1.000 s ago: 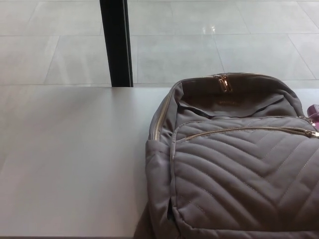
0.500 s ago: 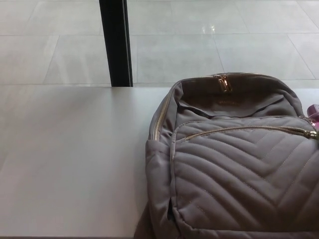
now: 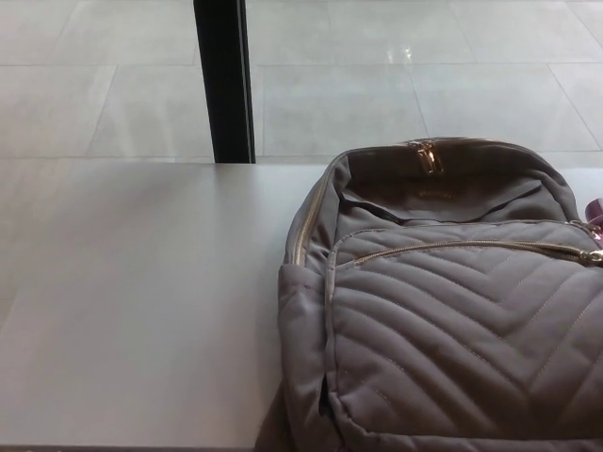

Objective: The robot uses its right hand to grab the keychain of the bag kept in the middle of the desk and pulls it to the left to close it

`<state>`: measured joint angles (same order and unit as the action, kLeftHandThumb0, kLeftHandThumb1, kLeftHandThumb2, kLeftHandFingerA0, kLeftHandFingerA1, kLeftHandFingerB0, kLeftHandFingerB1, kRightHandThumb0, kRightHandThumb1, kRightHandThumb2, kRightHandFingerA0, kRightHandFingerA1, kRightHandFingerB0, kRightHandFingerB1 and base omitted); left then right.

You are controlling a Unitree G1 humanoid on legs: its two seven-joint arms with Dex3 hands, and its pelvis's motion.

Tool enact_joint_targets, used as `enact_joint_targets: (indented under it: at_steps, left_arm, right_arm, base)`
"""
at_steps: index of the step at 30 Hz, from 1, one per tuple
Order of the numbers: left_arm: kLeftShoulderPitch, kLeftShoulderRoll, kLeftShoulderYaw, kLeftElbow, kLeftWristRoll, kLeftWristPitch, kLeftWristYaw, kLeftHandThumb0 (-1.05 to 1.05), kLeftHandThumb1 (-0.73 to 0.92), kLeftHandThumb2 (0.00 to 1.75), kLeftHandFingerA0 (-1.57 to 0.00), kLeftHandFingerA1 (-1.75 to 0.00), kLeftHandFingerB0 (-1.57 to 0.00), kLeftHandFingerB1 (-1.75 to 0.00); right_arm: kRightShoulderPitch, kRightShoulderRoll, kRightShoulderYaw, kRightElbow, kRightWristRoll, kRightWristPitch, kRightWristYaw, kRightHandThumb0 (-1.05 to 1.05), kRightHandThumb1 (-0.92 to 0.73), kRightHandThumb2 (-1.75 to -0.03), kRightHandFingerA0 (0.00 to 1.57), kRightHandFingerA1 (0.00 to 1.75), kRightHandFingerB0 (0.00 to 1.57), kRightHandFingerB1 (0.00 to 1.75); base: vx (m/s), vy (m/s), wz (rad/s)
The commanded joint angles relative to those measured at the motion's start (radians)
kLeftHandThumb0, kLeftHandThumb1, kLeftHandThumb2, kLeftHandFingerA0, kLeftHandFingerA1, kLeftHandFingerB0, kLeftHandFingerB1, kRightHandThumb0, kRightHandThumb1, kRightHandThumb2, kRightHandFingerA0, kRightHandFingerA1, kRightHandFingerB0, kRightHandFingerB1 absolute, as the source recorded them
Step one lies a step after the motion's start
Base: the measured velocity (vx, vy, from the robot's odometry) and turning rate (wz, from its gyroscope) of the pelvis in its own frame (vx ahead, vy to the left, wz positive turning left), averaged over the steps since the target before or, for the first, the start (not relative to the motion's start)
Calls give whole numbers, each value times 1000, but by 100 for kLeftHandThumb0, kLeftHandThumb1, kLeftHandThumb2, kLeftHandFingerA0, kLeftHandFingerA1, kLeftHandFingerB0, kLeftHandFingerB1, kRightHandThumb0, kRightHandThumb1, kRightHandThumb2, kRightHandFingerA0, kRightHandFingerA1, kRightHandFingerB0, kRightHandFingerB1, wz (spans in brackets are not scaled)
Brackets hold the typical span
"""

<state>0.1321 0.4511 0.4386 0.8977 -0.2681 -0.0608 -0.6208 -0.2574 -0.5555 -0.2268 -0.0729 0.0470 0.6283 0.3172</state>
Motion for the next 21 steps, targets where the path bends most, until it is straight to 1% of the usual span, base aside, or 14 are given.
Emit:
enact_joint_targets:
  at_steps: [1,4,5,6,12,13,14,15,16,17,18,19,20,21]
  left_arm:
    - [11,5,1,-9,-6,-25,12,-105,89,84,-74,-113,-58,-112]
    - [13,6,1,-12,-11,-22,4,-105,88,83,-72,-115,-54,-114]
    - [7,6,1,2,-11,-26,-1,-105,65,126,-71,-116,-55,-114]
    - [4,7,0,10,-9,-27,-2,-105,86,83,-73,-113,-55,-113]
    - [5,7,-1,12,-9,-31,4,-105,86,84,-74,-112,-57,-111]
    - [3,5,1,16,-12,-29,5,-105,64,126,-72,-115,-55,-113]
    - [2,5,2,17,-13,-28,6,-105,64,126,-72,-115,-55,-113]
    - [3,4,3,16,-15,-29,5,-105,85,83,-74,-114,-56,-112]
    - [6,3,5,14,-18,-31,1,-105,85,83,-75,-113,-56,-112]
    - [10,3,7,14,-21,-34,-2,-105,85,84,-72,-113,-53,-113]
    - [16,3,10,10,-25,-33,-2,-105,85,84,-72,-113,-53,-113]
    - [20,5,6,10,-20,-41,1,-105,85,84,-74,-111,-56,-112]
    - [26,3,11,-1,-25,-33,6,-105,85,83,-75,-112,-55,-111]
    - [26,3,11,-2,-26,-32,6,-105,85,83,-75,-112,-55,-111]
  right_arm:
    - [29,-57,41,8,-54,-50,6,-45,-76,-66,71,148,43,42]
    - [39,-75,68,7,-78,-78,-8,-45,-76,-66,71,148,46,42]
    - [44,-83,78,2,-83,-81,-4,-44,-77,-67,71,151,43,42]
    - [49,-84,85,-7,-86,-84,-5,-44,-76,-67,73,152,44,42]
    - [51,-74,122,-17,-99,-145,-4,-51,-67,-99,80,120,45,58]
    - [51,-75,134,-22,-108,-152,-4,-45,-76,-67,65,150,51,44]
    - [51,-75,139,-24,-112,-155,-4,-45,-76,-67,65,150,51,44]
    - [49,-75,141,-26,-114,-158,-2,-44,-76,-67,65,152,52,45]
    - [48,-83,152,-26,-122,-177,6,-52,-67,-100,73,116,44,58]
    - [47,-104,177,-14,-144,-216,20,-47,-80,-67,56,145,46,43]
    - [45,-120,194,-5,-158,-237,29,-47,-80,-67,56,145,46,43]
    - [47,-157,215,19,-177,-269,50,-51,-81,-64,53,102,41,41]
    - [39,-192,244,20,-197,-259,76,-56,-67,-98,47,71,33,52]
    - [39,-196,247,23,-193,-263,73,-56,-67,-98,47,71,33,52]
  base:
    - [0,0,0]
    - [0,0,0]
    - [0,0,0]
    - [0,0,0]
    - [0,0,0]
    - [0,0,0]
    - [0,0,0]
    - [0,0,0]
    - [0,0,0]
    - [0,0,0]
    - [0,0,0]
    - [0,0,0]
    - [0,0,0]
    - [0,0,0]
